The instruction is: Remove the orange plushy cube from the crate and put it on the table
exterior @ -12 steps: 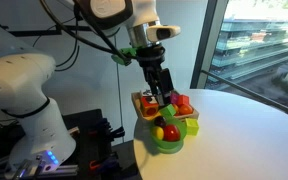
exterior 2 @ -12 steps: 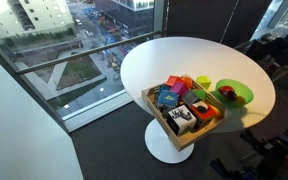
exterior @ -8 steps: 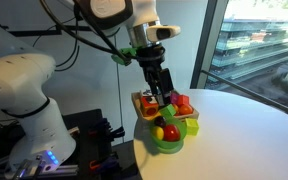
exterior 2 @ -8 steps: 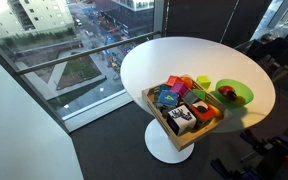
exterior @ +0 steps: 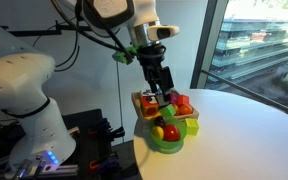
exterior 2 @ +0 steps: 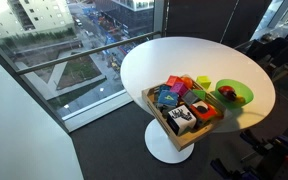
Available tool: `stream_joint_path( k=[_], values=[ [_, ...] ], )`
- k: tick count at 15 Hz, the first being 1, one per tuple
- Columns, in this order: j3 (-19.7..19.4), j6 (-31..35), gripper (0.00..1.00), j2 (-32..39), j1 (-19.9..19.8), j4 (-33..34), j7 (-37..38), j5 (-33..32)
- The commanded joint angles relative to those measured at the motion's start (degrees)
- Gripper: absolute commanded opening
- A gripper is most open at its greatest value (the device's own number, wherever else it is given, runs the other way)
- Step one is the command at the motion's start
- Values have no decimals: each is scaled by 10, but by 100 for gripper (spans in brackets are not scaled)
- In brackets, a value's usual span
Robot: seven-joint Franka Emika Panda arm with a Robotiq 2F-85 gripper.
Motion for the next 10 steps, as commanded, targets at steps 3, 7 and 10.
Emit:
stream_joint_path(
  k=[3, 7, 10],
  values=[
    [11, 27, 100, 36, 39, 20, 6, 30],
    [8, 50, 100, 68, 76, 28, 1, 79],
    [14, 60, 100, 95, 100, 36, 6, 116]
  ],
)
